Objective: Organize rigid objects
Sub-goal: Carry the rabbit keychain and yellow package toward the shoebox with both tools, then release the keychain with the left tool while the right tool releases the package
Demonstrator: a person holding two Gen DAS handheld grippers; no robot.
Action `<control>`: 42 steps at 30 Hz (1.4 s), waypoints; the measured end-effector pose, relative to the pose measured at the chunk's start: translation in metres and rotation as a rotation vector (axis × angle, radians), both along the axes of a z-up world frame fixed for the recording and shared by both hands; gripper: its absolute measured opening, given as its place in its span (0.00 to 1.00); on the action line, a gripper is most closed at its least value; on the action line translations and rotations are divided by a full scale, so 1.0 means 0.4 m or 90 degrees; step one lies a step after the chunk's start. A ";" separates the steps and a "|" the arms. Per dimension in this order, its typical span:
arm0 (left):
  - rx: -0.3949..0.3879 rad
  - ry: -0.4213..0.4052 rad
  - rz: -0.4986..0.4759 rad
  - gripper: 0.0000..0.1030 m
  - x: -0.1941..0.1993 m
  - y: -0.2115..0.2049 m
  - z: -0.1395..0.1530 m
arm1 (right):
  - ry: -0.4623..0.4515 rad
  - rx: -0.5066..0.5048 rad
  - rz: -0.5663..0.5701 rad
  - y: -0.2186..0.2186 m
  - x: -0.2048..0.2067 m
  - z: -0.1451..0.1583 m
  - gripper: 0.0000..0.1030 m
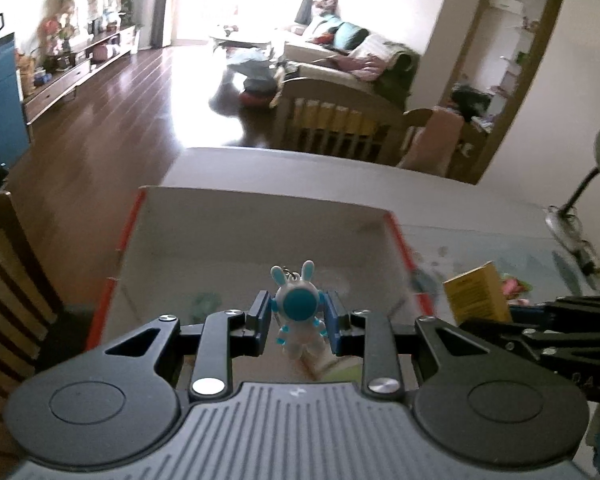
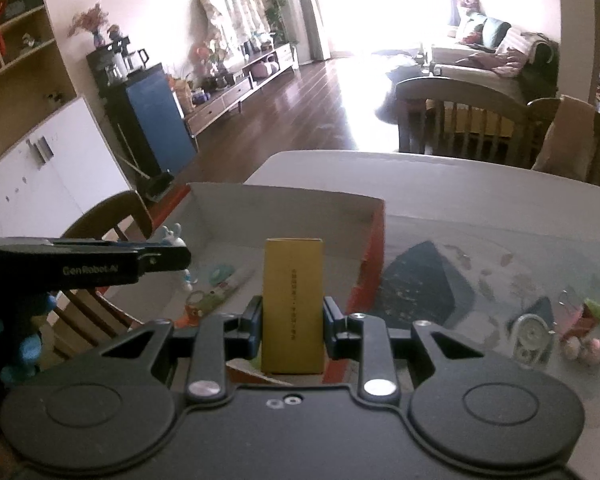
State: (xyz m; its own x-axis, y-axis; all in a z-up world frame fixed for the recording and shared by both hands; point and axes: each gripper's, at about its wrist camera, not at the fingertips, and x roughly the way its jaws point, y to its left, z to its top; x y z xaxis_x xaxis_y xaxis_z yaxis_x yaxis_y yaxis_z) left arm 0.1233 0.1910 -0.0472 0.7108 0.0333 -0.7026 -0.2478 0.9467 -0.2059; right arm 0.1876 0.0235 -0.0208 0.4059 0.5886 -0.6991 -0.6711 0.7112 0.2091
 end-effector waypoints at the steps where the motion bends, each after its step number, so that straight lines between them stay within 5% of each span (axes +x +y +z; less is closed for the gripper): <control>1: 0.003 0.006 0.006 0.27 0.003 0.016 -0.008 | 0.000 -0.005 0.003 0.014 -0.002 -0.005 0.27; 10: 0.016 0.064 0.030 0.27 0.039 0.106 -0.085 | 0.000 -0.069 0.029 0.125 0.015 -0.075 0.28; 22: 0.036 0.126 -0.012 0.27 0.106 0.100 -0.188 | -0.020 -0.159 0.048 0.197 0.031 -0.168 0.28; 42: 0.022 0.200 -0.077 0.27 0.158 0.042 -0.271 | -0.003 -0.150 0.056 0.182 0.034 -0.165 0.36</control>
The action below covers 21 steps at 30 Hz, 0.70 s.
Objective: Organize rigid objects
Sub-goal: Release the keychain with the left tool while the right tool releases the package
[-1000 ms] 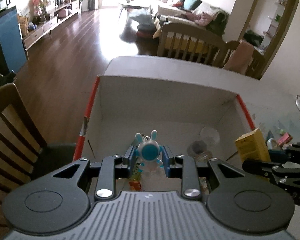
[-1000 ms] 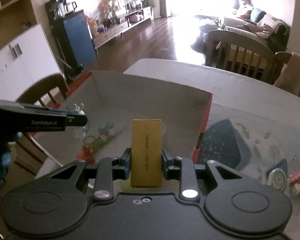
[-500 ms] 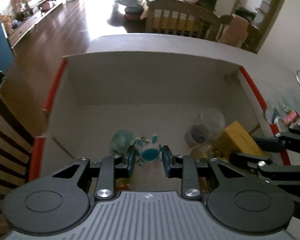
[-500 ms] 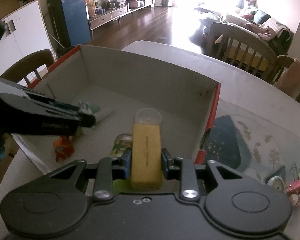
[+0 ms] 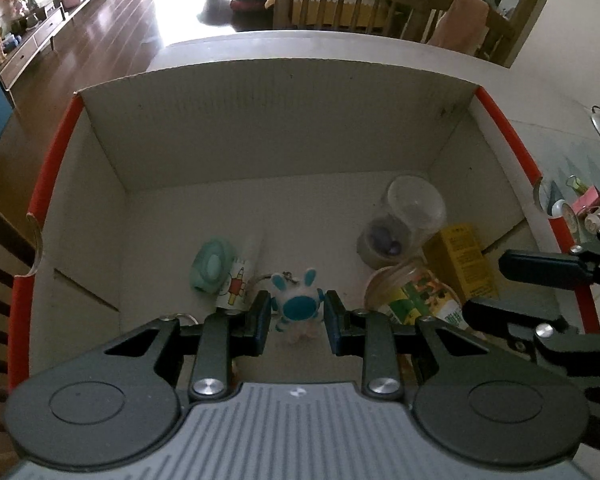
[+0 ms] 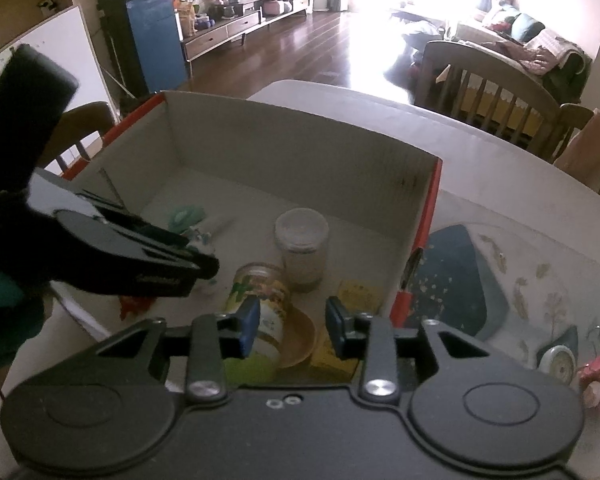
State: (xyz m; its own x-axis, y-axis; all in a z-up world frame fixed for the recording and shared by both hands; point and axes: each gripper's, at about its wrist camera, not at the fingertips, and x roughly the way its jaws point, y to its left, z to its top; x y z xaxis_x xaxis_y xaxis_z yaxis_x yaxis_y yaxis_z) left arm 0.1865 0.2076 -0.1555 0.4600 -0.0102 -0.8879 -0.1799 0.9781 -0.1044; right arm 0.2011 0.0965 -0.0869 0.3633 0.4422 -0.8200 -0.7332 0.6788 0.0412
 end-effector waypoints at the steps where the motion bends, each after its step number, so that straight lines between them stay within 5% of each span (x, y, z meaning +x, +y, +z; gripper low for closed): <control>1: 0.000 0.000 0.002 0.27 -0.004 0.002 0.001 | 0.001 0.003 -0.001 -0.005 -0.002 0.003 0.36; 21: 0.011 -0.069 0.005 0.28 -0.083 -0.040 0.132 | -0.020 0.079 -0.026 -0.107 -0.054 0.111 0.44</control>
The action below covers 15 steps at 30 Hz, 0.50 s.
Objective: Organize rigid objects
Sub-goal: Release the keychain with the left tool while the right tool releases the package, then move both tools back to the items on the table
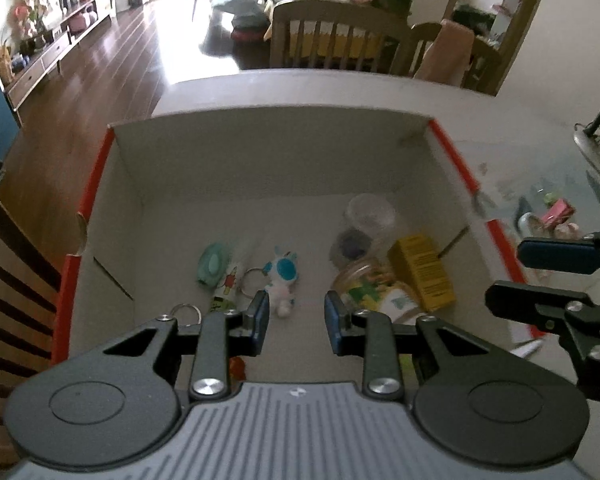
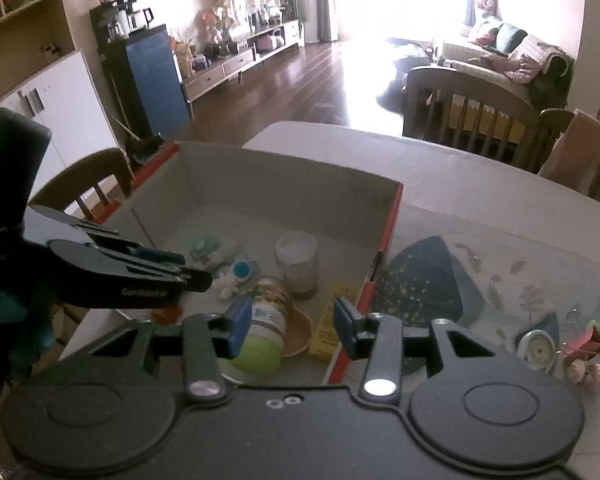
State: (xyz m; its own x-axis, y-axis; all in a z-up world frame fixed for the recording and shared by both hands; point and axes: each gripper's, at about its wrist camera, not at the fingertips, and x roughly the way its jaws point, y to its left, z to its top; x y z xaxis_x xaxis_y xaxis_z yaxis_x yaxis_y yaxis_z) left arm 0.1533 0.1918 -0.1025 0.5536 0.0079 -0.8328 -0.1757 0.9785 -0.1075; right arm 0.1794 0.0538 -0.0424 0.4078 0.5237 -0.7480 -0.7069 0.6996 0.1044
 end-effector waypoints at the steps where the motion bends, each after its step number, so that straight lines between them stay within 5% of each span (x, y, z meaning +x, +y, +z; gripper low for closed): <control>1: -0.002 -0.006 -0.001 0.28 -0.007 -0.006 0.011 | -0.002 0.005 0.000 -0.006 -0.004 0.007 0.44; 15: -0.010 -0.074 -0.016 0.28 -0.078 -0.091 0.135 | -0.034 0.072 -0.007 -0.119 -0.065 0.095 0.59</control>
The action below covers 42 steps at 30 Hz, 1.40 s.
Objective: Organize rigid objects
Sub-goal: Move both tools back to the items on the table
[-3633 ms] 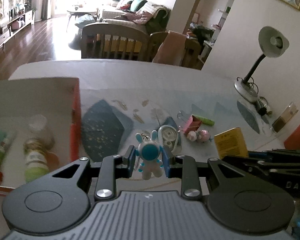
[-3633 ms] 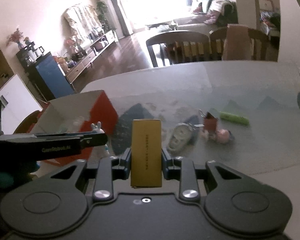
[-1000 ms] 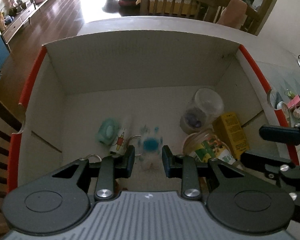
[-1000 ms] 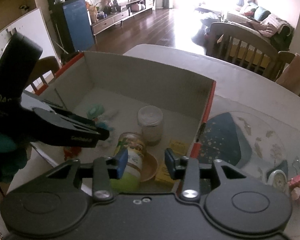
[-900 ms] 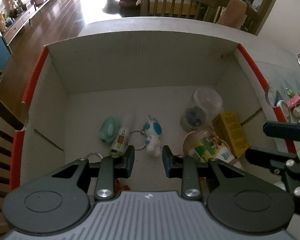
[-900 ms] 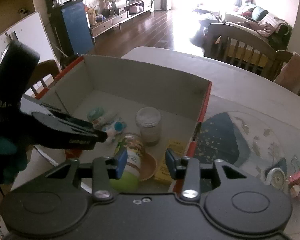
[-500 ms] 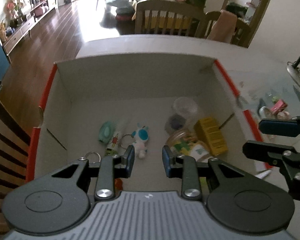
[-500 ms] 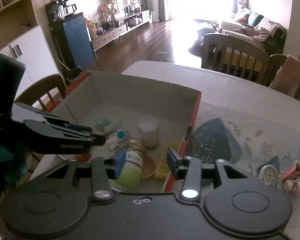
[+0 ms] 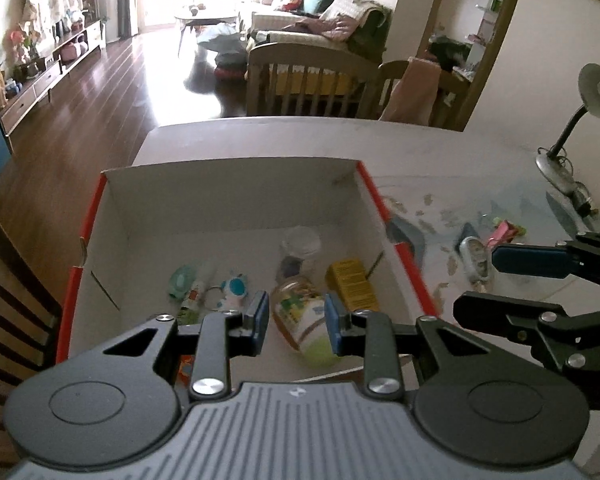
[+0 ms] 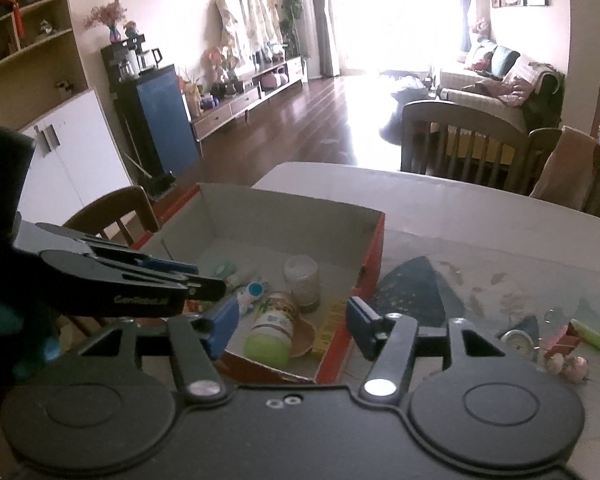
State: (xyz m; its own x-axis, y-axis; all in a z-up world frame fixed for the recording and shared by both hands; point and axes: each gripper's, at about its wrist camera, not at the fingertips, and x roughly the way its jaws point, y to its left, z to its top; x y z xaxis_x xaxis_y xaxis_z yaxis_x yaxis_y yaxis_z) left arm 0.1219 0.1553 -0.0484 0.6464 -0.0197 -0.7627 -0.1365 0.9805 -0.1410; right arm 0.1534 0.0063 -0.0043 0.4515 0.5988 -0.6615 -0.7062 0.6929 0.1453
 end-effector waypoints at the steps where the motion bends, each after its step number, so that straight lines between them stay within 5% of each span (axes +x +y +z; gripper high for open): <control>1: 0.001 -0.002 -0.002 0.28 -0.002 -0.008 0.005 | -0.001 0.005 0.000 -0.010 -0.003 0.004 0.59; 4: 0.008 -0.010 -0.008 0.29 -0.013 -0.033 0.019 | -0.005 0.017 -0.004 -0.035 -0.011 0.014 0.63; 8: 0.006 -0.028 -0.009 0.63 -0.025 -0.065 0.035 | -0.011 0.031 -0.005 -0.076 -0.022 0.026 0.68; 21: 0.003 -0.068 -0.011 0.64 -0.038 -0.199 0.082 | -0.030 0.077 -0.031 -0.242 -0.029 0.048 0.87; 24: 0.005 -0.075 -0.010 0.82 -0.035 -0.232 0.087 | -0.030 0.082 -0.043 -0.277 -0.021 0.046 0.89; 34: -0.002 -0.090 -0.013 0.83 -0.003 -0.337 0.087 | -0.022 0.094 -0.086 -0.423 0.026 0.033 0.90; 42: -0.008 -0.100 -0.024 0.97 0.043 -0.420 0.067 | -0.015 0.079 -0.124 -0.535 0.072 0.002 0.90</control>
State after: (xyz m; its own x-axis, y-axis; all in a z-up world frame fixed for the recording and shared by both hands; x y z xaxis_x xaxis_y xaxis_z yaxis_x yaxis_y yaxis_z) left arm 0.1391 -0.0127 -0.0218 0.7560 -0.0552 -0.6522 -0.0744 0.9827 -0.1695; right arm 0.1821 -0.2077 -0.0035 0.5810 0.5751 -0.5759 -0.5647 0.7944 0.2235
